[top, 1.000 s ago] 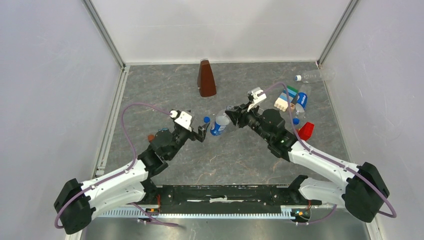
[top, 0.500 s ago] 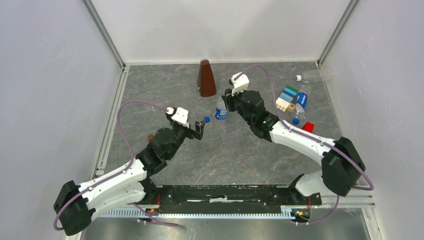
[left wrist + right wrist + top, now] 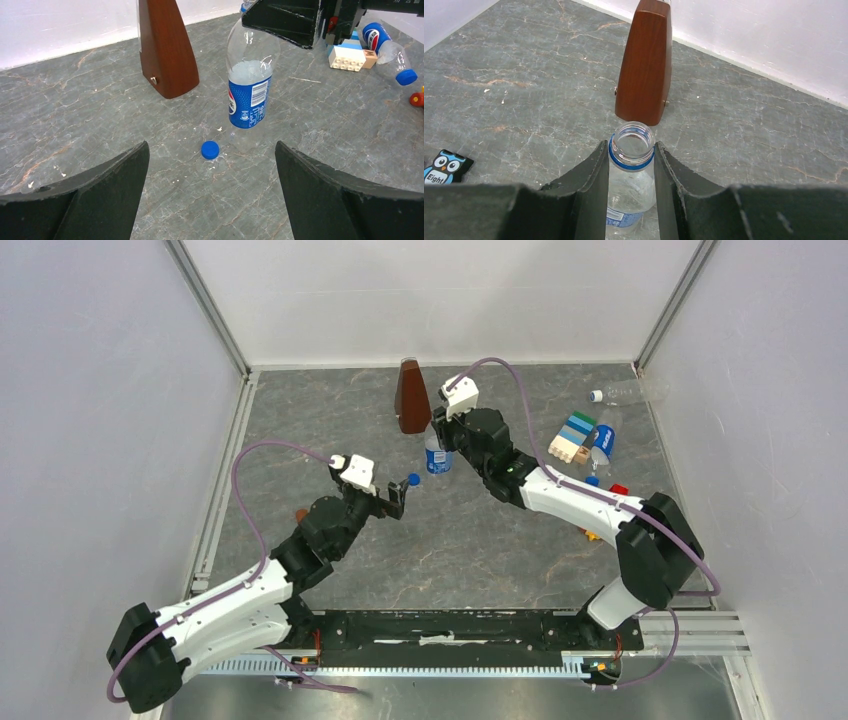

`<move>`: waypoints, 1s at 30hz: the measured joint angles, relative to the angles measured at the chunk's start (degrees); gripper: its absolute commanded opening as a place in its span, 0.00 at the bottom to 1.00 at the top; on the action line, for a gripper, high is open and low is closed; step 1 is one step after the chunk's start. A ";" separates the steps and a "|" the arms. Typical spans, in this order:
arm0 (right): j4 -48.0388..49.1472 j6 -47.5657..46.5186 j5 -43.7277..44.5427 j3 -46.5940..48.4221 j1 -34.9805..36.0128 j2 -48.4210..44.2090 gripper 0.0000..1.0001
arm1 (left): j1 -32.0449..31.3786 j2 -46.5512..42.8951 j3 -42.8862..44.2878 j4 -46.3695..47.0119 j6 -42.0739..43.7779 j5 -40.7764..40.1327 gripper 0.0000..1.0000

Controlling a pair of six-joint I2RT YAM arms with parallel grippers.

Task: Unscrew the bottle caps
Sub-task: Place the plastic bottle at the center of the board.

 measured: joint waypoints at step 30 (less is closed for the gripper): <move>3.45 -5.92 0.94 5.77 1.03 7.13 0.24 | 0.09 -2.86 -1.29 -0.02 0.02 -1.95 1.00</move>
